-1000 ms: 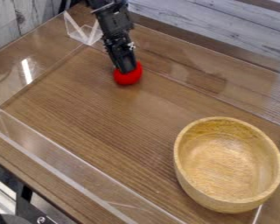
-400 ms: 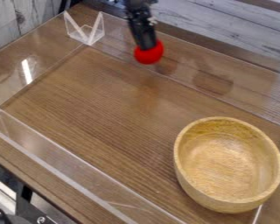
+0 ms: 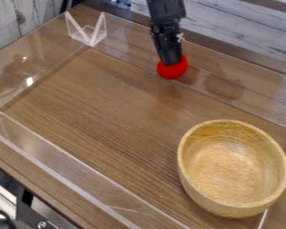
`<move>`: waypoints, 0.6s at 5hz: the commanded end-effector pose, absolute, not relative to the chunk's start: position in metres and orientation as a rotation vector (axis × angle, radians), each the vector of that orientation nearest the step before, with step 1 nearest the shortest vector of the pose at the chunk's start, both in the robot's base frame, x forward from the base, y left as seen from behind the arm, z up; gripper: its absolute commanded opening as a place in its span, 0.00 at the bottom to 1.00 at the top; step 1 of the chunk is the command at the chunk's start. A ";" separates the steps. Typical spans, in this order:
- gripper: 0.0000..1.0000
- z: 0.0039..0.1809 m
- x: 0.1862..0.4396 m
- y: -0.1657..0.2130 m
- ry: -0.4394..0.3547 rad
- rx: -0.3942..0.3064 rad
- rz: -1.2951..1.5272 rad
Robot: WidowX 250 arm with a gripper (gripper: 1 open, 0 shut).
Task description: Move the red object to the right side of the table
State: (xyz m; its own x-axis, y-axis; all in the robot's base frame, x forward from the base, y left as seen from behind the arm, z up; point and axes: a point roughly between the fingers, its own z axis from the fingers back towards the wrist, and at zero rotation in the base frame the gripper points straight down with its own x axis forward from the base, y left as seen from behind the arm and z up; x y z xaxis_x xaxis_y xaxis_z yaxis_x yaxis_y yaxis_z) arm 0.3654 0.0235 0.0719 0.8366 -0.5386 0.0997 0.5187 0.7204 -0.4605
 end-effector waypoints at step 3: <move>0.00 0.134 0.372 -0.002 -0.079 -0.405 -0.680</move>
State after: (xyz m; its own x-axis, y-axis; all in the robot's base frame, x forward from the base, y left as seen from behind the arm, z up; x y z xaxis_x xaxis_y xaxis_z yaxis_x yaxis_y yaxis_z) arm 0.3665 -0.0030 0.0948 0.7974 -0.5908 0.1230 0.5816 0.6979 -0.4179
